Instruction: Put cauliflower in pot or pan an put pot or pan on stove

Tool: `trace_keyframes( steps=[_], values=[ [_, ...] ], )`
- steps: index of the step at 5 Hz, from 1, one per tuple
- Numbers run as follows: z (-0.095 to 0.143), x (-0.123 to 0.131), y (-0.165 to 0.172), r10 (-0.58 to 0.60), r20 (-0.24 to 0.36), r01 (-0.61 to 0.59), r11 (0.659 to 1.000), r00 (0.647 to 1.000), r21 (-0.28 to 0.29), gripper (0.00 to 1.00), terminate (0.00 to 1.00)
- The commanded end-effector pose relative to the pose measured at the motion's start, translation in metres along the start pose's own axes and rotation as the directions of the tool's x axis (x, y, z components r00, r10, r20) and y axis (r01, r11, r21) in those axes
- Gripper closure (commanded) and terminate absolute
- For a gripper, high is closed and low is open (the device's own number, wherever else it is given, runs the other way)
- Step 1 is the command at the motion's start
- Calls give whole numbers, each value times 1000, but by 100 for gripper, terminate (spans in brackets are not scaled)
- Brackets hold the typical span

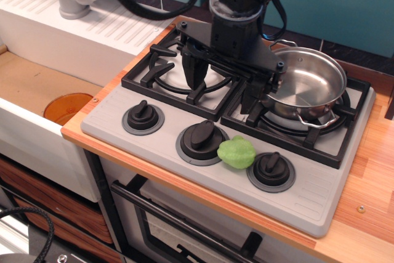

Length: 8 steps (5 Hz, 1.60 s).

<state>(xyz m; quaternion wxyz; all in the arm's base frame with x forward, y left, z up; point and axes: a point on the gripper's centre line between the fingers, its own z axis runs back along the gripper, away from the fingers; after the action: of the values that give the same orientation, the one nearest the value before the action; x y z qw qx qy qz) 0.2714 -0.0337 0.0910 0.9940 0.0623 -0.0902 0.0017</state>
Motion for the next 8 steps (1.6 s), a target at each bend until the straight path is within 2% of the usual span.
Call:
trace_keyframes(
  steps=[1, 5, 8],
  values=[
    [0, 0, 0, 0, 0, 0, 1000, 1000, 0, 0, 0],
    [-29, -21, -31, 33, 79, -34, 999, 996, 9, 0, 0],
    [-64, -11, -31, 17, 129, -12, 999, 992, -36, 0, 0]
  ],
)
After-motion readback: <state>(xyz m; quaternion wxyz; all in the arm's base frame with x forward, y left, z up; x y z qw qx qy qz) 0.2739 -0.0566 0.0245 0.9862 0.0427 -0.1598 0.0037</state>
